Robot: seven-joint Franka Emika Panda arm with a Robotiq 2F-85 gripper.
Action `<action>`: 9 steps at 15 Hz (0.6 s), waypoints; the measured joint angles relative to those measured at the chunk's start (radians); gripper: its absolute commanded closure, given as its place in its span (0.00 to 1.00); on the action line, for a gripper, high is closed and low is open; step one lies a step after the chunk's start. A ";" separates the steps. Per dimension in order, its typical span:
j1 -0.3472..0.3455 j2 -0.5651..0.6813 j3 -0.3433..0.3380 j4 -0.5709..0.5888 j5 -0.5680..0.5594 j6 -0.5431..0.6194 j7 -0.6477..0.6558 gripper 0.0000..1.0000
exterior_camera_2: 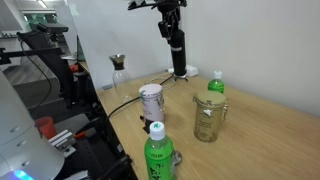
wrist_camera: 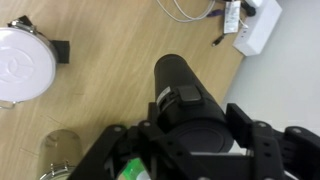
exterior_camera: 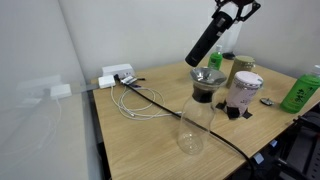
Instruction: Pick the black bottle and move it to the left on the table
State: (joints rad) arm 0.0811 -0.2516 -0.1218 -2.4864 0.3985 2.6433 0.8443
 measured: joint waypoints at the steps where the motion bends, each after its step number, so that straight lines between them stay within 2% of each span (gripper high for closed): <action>1: -0.005 0.002 0.001 -0.014 0.000 -0.030 -0.021 0.56; 6: -0.038 0.025 0.021 -0.054 -0.013 -0.101 -0.073 0.56; 9: -0.062 0.066 0.041 -0.057 -0.072 -0.101 -0.070 0.56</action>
State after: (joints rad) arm 0.0188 -0.1854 -0.0807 -2.5432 0.3268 2.5421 0.7740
